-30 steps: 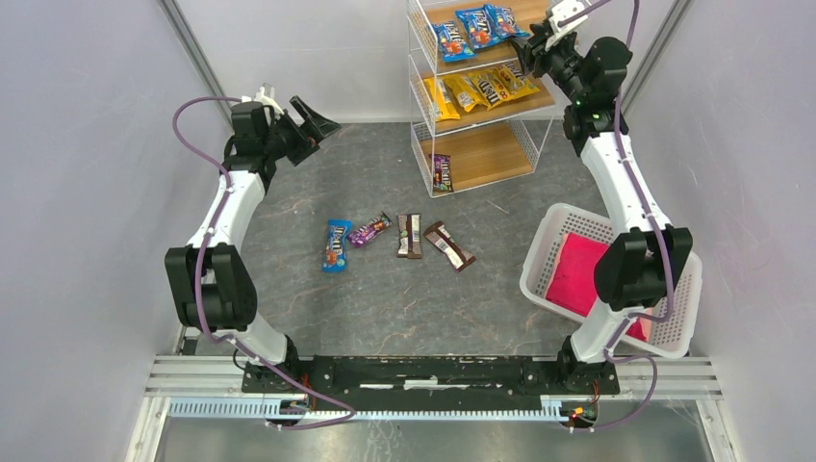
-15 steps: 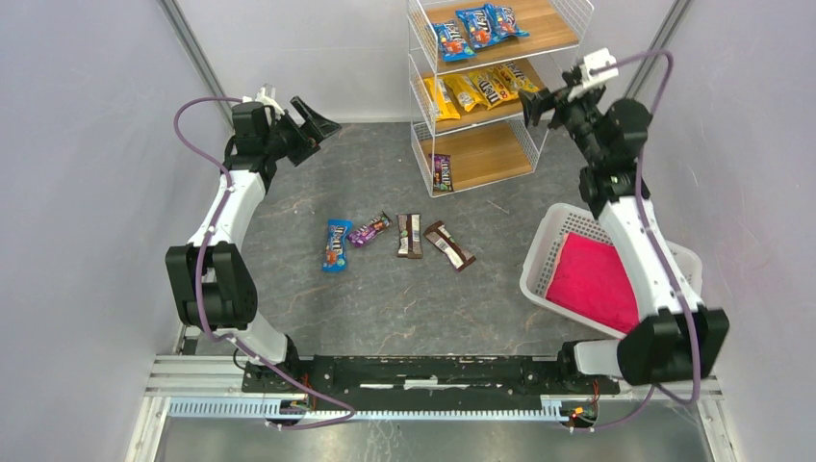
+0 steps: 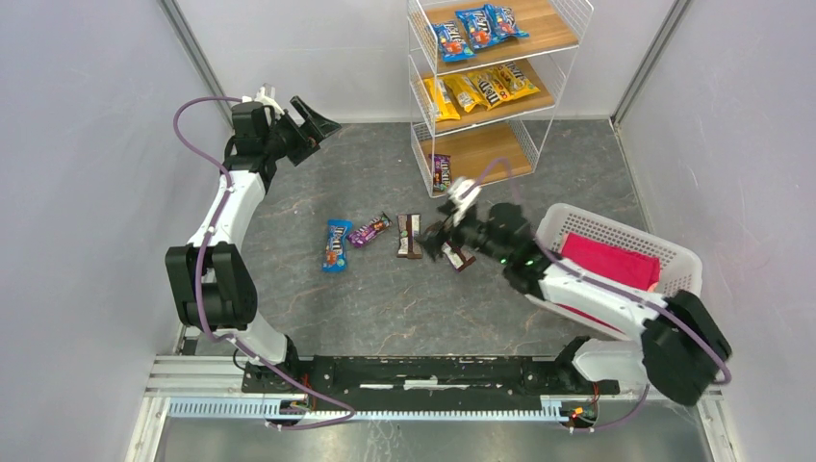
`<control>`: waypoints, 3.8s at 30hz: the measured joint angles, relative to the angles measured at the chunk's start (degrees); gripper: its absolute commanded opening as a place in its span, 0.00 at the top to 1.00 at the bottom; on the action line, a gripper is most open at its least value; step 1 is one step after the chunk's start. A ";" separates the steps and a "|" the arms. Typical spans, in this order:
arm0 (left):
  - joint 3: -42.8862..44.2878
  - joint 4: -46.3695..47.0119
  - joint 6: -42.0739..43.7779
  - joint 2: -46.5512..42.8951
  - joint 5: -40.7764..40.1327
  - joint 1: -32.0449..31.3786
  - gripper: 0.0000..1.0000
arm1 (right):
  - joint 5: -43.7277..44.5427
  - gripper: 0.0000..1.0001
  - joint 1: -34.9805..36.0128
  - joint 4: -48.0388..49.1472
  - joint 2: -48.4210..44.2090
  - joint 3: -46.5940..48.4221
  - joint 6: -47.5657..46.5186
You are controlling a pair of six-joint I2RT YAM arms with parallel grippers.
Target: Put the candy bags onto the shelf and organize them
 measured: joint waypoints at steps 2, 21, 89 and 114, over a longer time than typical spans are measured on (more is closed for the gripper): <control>0.00 0.00 0.02 -0.02 -0.02 0.00 0.02 | 0.57 0.04 6.05 1.60 4.42 -0.15 -0.59; 0.00 0.00 0.00 -0.04 0.00 1.05 0.02 | 0.74 0.20 20.39 27.30 52.00 15.56 46.18; -1.81 3.17 -1.97 -0.04 2.58 2.03 0.03 | -15.52 0.34 9.79 12.81 34.45 -1.57 41.16; -33.79 -5.29 0.02 -28.96 -10.58 -16.35 0.09 | -7.80 0.27 10.10 15.19 23.76 -13.11 41.33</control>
